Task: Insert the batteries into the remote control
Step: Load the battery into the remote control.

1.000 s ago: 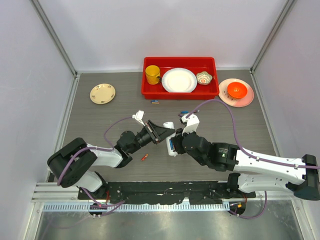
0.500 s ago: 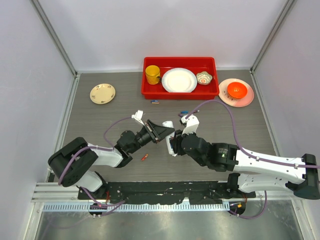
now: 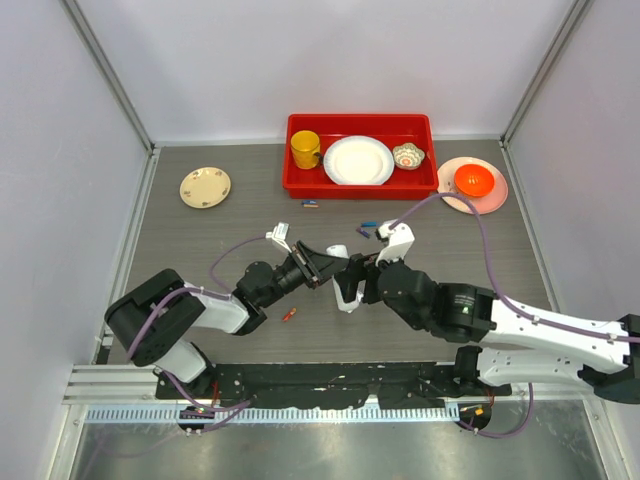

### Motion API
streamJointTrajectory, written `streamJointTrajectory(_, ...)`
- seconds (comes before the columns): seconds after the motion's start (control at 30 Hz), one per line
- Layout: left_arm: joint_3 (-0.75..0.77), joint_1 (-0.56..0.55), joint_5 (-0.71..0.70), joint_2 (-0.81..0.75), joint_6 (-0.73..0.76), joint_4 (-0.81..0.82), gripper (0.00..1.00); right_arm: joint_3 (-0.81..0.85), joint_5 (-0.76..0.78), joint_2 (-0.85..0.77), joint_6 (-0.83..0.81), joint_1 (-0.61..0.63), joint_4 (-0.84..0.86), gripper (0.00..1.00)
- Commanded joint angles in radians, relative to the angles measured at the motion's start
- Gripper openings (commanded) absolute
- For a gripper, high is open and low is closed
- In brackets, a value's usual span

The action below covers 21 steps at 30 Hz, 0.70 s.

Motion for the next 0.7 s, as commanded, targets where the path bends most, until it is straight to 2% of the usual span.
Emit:
streamJointTrajectory(0.0, 0.017, 0.006, 0.003, 0.01, 0.001, 0.271, 0.0, -0.026, 0.037, -0.111, 0.069, -0.003, 0.103, 0.81)
streamJointTrajectory(0.13, 0.014, 0.006, -0.006, -0.015, 0.024, 0.271, 0.0, -0.13, -0.016, -0.207, 0.132, -0.028, 0.204, 0.88)
streamJointTrajectory(0.27, 0.017, 0.004, -0.026, -0.038, 0.041, 0.271, 0.0, -0.132, -0.234, -0.194, 0.174, -0.147, 0.173, 0.9)
streamJointTrajectory(0.3, 0.022, 0.004, -0.031, -0.045, 0.044, 0.271, 0.0, -0.146, -0.36, -0.177, 0.184, -0.226, 0.181, 0.9)
streamJointTrajectory(0.4, 0.031, 0.004, -0.032, -0.055, 0.045, 0.271, 0.0, -0.202, -0.54, -0.175, 0.243, -0.313, 0.247, 0.9)
streamJointTrajectory(0.47, 0.031, 0.006, -0.032, -0.067, 0.047, 0.271, 0.0, -0.235, -0.598, -0.184, 0.273, -0.368, 0.291, 0.9)
streamJointTrajectory(0.5, 0.031, 0.004, -0.034, -0.07, 0.047, 0.271, 0.0, -0.253, -0.677, -0.18, 0.281, -0.385, 0.326, 0.9)
streamJointTrajectory(0.67, 0.03, 0.004, -0.032, -0.085, 0.047, 0.271, 0.0, -0.287, -0.805, -0.16, 0.332, -0.475, 0.403, 0.9)
